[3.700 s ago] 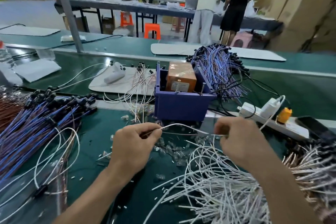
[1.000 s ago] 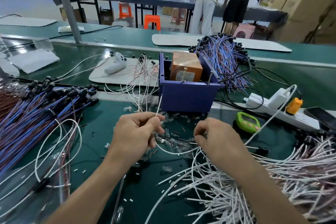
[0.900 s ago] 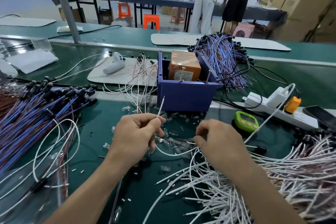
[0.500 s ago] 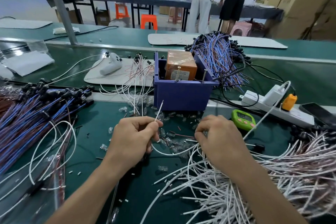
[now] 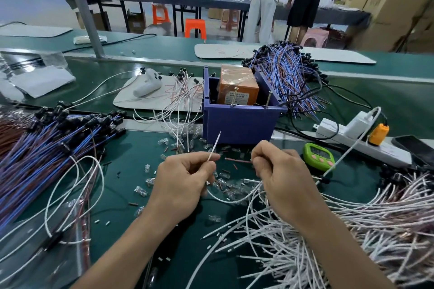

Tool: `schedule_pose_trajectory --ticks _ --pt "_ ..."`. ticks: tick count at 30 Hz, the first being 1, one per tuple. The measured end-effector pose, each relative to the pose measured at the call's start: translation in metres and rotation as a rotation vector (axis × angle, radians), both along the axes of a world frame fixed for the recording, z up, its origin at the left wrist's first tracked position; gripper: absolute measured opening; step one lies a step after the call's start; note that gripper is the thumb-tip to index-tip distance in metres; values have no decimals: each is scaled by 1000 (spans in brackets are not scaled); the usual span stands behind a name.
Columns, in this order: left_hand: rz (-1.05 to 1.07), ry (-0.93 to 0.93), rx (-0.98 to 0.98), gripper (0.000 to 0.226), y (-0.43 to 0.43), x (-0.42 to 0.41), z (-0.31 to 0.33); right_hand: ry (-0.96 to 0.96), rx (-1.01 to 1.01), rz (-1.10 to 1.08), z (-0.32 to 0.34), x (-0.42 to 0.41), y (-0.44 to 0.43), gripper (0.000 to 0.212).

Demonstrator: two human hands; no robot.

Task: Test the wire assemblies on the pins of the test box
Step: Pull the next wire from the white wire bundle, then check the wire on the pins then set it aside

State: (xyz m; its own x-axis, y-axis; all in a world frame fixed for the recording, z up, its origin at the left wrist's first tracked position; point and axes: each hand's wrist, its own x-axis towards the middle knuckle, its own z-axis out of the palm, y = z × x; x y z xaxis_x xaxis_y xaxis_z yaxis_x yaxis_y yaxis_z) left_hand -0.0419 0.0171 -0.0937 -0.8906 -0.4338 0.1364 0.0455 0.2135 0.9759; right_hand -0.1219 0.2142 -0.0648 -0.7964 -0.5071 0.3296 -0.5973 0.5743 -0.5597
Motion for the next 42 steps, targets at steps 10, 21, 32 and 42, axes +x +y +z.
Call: schedule_pose_trajectory --ticks 10,21,32,42 --pt "-39 -11 -139 24 4 -4 3 21 49 59 2 1 1 16" --pt "57 -28 -23 17 3 -3 1 24 -96 -28 7 0 5 18" --pt "17 -147 -14 41 -13 2 8 59 -173 -74 16 -8 14 20" --pt "174 95 273 11 -15 1 18 20 -162 -100 16 -7 12 21"
